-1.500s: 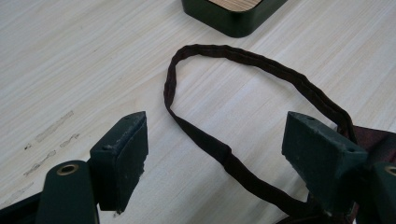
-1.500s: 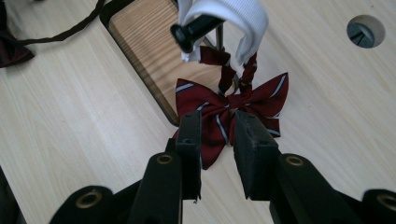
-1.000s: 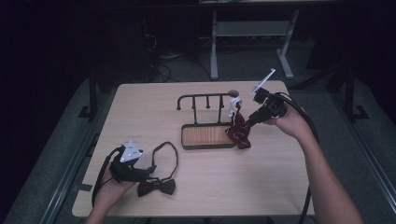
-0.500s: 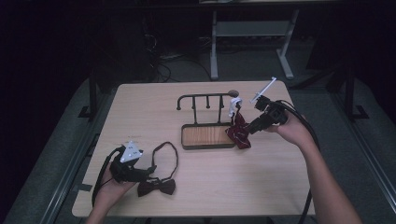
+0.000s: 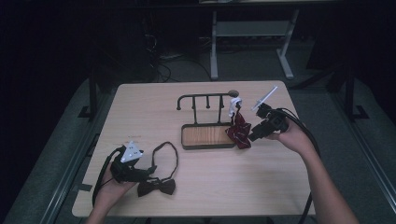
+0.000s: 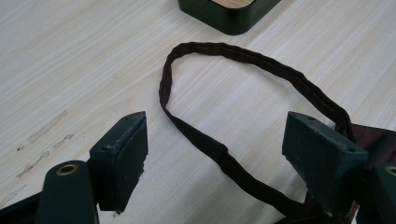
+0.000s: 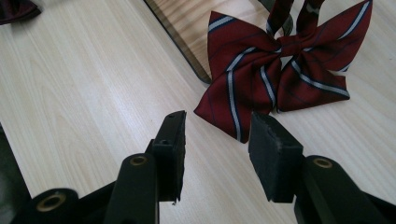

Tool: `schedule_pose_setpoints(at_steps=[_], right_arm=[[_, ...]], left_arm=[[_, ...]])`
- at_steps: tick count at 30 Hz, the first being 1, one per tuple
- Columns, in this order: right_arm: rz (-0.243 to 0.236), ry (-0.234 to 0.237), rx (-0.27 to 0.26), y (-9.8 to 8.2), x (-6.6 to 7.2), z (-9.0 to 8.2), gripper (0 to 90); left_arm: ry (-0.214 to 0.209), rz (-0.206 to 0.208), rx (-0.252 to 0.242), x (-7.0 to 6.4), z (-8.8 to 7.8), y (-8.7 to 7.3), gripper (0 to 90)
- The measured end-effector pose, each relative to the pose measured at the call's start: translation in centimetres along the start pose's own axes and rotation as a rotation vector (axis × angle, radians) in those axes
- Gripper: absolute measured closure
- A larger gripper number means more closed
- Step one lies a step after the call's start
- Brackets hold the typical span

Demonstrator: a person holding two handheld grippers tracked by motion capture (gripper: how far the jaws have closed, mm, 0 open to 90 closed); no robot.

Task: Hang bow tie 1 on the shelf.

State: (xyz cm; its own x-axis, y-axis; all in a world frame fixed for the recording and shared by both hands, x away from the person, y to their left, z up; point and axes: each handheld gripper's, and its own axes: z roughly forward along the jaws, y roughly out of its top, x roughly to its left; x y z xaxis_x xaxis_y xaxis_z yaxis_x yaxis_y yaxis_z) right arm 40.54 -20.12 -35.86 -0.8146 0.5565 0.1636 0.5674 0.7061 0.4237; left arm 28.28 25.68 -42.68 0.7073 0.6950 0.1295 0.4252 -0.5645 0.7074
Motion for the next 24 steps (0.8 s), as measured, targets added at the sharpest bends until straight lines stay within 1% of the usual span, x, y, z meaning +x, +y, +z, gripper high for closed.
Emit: schedule_pose_setpoints(at_steps=[3,6,7,10,16,24], right_arm=[[-0.002,0.002,-0.004,-0.4,0.0,0.2,55.1],[0.009,-0.001,-0.001,-0.5,0.1,0.2,53.6],[0.012,0.003,-0.010,-0.8,0.1,0.3,53.0],[0.014,0.002,-0.012,-1.0,0.2,0.5,52.5],[0.019,-0.001,-0.006,-1.7,0.4,1.1,51.3],[0.008,0.004,0.000,-2.4,0.9,1.8,50.9]], left_arm=[[0.000,0.001,0.001,0.0,0.0,0.0,22.8],[0.001,0.003,0.002,0.0,0.0,0.0,22.8],[0.001,0.003,0.001,0.0,0.0,0.0,22.8],[0.001,0.003,0.002,0.0,0.0,0.0,22.8],[0.000,0.002,0.003,0.0,0.1,0.0,22.8],[0.000,0.001,0.000,-0.1,0.1,0.0,22.8]])
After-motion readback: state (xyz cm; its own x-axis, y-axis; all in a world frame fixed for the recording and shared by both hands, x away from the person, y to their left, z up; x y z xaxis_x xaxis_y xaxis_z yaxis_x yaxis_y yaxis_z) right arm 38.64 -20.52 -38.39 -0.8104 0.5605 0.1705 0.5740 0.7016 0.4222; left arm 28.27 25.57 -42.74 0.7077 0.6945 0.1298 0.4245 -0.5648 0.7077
